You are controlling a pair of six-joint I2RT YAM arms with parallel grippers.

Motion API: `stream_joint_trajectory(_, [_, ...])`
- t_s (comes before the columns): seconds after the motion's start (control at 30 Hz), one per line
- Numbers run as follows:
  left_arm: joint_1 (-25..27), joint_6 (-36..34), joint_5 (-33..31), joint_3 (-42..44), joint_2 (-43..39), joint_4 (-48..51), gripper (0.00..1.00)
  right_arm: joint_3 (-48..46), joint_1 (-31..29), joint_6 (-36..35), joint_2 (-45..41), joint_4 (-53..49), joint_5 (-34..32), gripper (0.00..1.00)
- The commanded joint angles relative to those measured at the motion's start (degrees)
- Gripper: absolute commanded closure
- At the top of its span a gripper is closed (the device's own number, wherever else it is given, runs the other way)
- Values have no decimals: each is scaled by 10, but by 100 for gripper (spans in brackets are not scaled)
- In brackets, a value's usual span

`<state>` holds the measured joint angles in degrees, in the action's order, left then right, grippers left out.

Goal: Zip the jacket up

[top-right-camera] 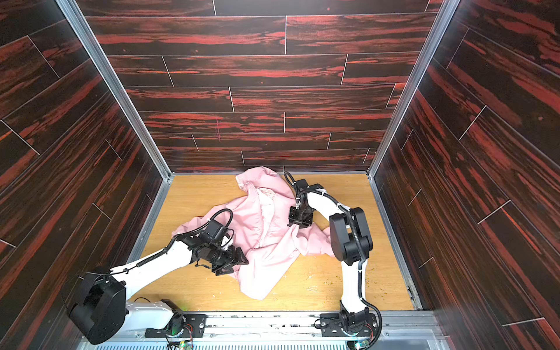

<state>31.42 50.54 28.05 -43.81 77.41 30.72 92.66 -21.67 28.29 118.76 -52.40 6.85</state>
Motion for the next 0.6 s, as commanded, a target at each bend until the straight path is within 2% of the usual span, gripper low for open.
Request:
stream_joint_trajectory(0.0, [2,15,-20,17,15,-25,29,38,18,-14,4,-31,-22,88])
stream_joint_trajectory(0.1, [2,19,-24,27,41,-29,35,64,44,-30,-4,-52,-31,100])
stream_joint_trajectory(0.33, [3,20,-41,36,84,-18,42,111,86,-67,16,-92,-71,100])
stream_joint_trajectory(0.57, [-1,36,-55,45,117,-21,45,155,123,-75,42,-115,-100,100])
